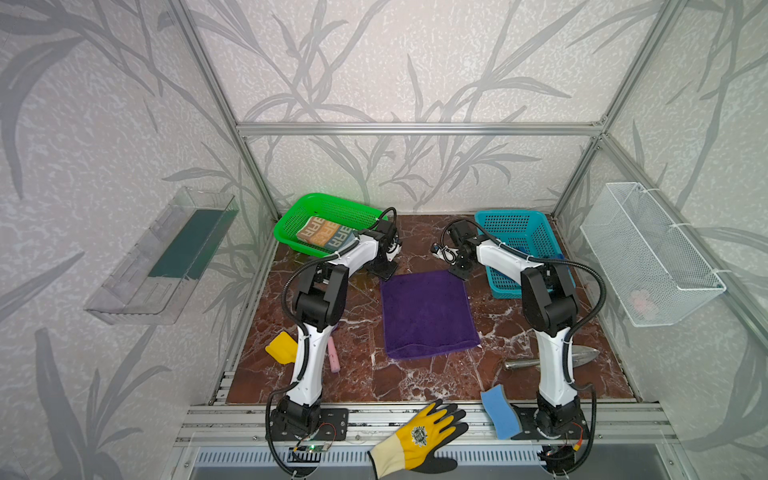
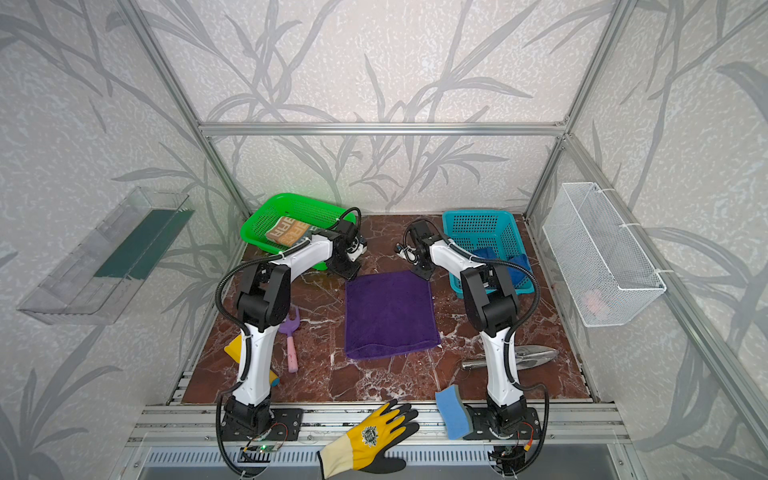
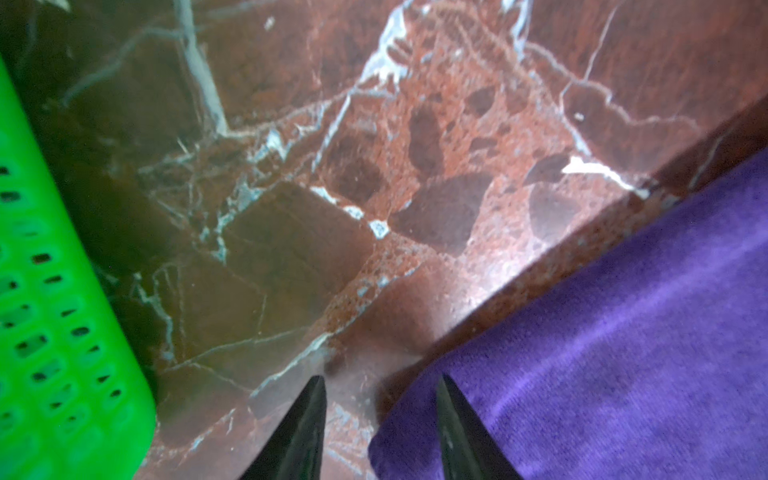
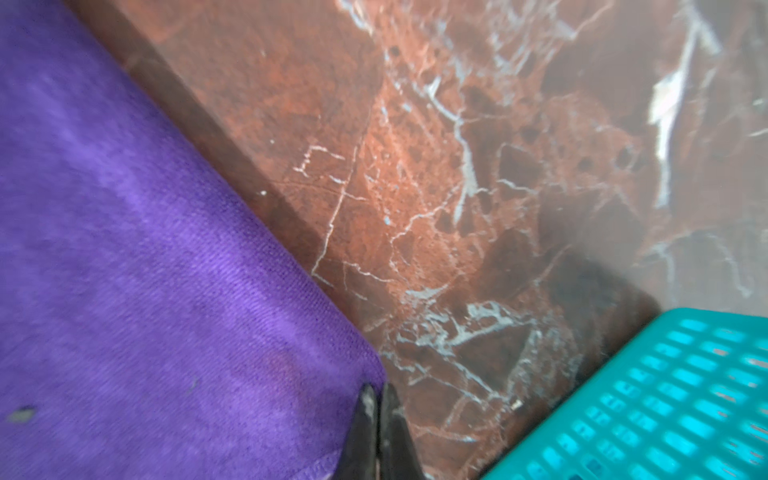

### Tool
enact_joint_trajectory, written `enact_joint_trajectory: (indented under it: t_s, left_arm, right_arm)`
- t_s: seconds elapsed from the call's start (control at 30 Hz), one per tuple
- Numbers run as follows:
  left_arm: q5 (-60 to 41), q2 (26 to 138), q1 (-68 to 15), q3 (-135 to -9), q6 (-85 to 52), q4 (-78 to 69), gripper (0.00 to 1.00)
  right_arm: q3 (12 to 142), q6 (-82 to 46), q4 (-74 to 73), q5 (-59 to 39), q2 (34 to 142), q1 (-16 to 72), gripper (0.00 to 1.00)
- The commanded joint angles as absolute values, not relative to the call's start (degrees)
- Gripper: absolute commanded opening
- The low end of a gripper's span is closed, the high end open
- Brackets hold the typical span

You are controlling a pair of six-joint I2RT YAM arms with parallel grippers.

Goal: Fold and stack the towels

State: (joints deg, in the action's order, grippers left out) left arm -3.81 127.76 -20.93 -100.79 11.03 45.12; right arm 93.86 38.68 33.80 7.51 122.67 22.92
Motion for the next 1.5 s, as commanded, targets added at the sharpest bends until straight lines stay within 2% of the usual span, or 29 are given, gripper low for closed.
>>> enact_joint_trajectory:
  t_s: [0.0, 0.23, 0.57, 0.8, 0.83, 0.9, 1.17, 1.47]
  left_arm:
    - [-4.88, 127.25, -20.61, -101.73, 12.92, 48.76, 0.45]
    - [-5.65, 128.85, -20.61, -101.29, 11.96, 49.28, 0.44]
    - [-3.70, 129.36, -20.56, -100.89, 11.43, 49.39, 0.30]
    - [-4.19, 130.43, -20.59, -101.29, 11.01, 50.27, 0.15]
    - [-4.15, 130.43, -20.64, -101.25, 10.81, 50.23, 0.07]
    - [-3.74, 130.19, -20.65, -101.07, 10.38, 49.89, 0.00]
    - [-2.29, 124.20, -20.74, -97.36, 9.23, 43.07, 0.00]
    - [-1.24, 118.62, -21.40, -93.40, 11.41, 38.30, 0.00]
  right_arm:
    - [93.38, 38.94, 35.44, 8.00, 119.63, 23.28, 0.00]
    - [93.30, 38.59, 35.26, 8.44, 120.03, 23.77, 0.00]
    - [92.54, 38.33, 33.68, 8.27, 119.85, 23.89, 0.00]
    - [91.72, 38.32, 32.90, 8.18, 119.97, 23.90, 0.00]
    - [91.56, 38.23, 32.77, 8.18, 119.88, 23.90, 0.00]
    - [91.32, 38.23, 32.43, 8.17, 119.76, 23.84, 0.00]
    - [89.11, 37.58, 29.31, 7.20, 117.97, 23.74, 0.00]
    - [85.72, 34.13, 25.87, -0.55, 113.62, 20.81, 0.00]
